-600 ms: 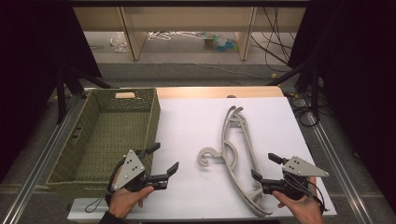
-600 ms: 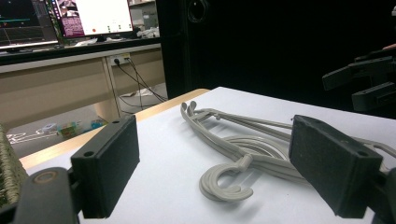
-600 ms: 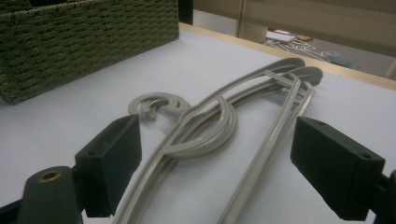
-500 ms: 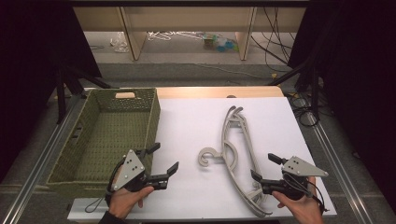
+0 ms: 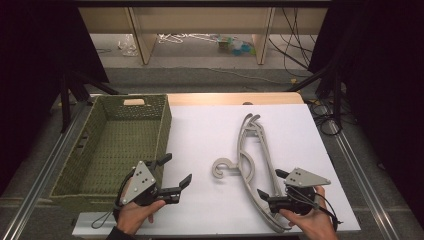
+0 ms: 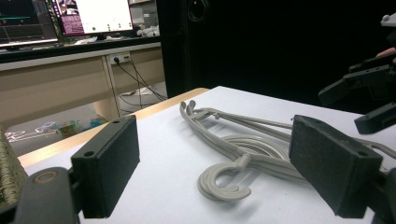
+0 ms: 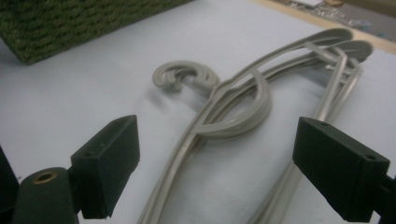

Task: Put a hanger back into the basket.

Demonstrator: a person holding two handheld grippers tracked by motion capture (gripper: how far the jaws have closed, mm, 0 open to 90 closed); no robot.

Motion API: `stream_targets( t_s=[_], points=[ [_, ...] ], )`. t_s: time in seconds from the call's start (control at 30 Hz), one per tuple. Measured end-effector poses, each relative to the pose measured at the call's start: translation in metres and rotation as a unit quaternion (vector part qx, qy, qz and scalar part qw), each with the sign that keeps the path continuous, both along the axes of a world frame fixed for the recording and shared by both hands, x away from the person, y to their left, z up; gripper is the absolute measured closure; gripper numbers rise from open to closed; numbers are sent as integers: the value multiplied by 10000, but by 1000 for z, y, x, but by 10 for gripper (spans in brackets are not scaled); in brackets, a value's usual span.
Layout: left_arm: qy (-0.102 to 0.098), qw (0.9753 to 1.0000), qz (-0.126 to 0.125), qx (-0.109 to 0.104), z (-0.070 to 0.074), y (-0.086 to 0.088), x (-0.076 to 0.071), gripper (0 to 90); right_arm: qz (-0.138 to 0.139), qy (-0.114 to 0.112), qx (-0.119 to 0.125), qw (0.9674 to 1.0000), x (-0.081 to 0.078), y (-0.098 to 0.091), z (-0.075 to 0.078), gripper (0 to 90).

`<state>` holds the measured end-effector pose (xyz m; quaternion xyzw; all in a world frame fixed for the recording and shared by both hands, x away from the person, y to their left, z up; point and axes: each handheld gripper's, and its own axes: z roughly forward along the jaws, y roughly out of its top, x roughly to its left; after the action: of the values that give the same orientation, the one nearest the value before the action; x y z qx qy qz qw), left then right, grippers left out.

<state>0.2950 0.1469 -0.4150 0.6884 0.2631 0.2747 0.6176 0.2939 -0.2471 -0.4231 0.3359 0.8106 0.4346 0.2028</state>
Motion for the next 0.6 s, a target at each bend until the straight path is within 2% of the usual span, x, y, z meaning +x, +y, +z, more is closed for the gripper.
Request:
stream_targets(
  t_s=[0.07,0.1,0.13,0.2,0.27,0.33,0.37,0.4,0.47,0.5,0.57,0.6],
  points=[
    [14,10000,1,11,0,0,0,162,120,199,-188,9996,4,9,-2,156],
    [14,10000,1,11,0,0,0,162,120,199,-188,9996,4,9,-2,156],
    [15,10000,3,5,0,0,0,163,191,385,-359,9984,6,19,-6,169],
    [4,10000,-5,35,0,-1,0,163,346,568,-596,9960,9,29,-12,207],
    [9,10000,-9,36,0,-1,0,163,352,790,-747,9934,12,37,-16,230],
    [6,10000,-16,12,0,-2,-1,163,319,891,-975,9907,18,44,-24,291],
    [-11,10000,-25,31,0,-1,-1,163,346,1054,-1083,9879,20,45,-25,311],
    [-7,10000,-28,48,0,-1,-1,163,257,1156,-1091,9870,22,47,-29,320],
    [19,10000,-24,41,-1,-1,-1,163,293,1224,-1126,9856,27,48,-33,375],
    [-1,10000,-26,32,0,-1,-1,163,326,1398,-1146,9830,29,48,-32,392],
    [-5,10000,-32,37,0,-2,-1,164,366,1462,-1105,9824,34,51,-35,435],
    [5,10000,-32,51,-1,-2,-2,164,345,1545,-1115,9811,35,52,-35,459]
  ],
)
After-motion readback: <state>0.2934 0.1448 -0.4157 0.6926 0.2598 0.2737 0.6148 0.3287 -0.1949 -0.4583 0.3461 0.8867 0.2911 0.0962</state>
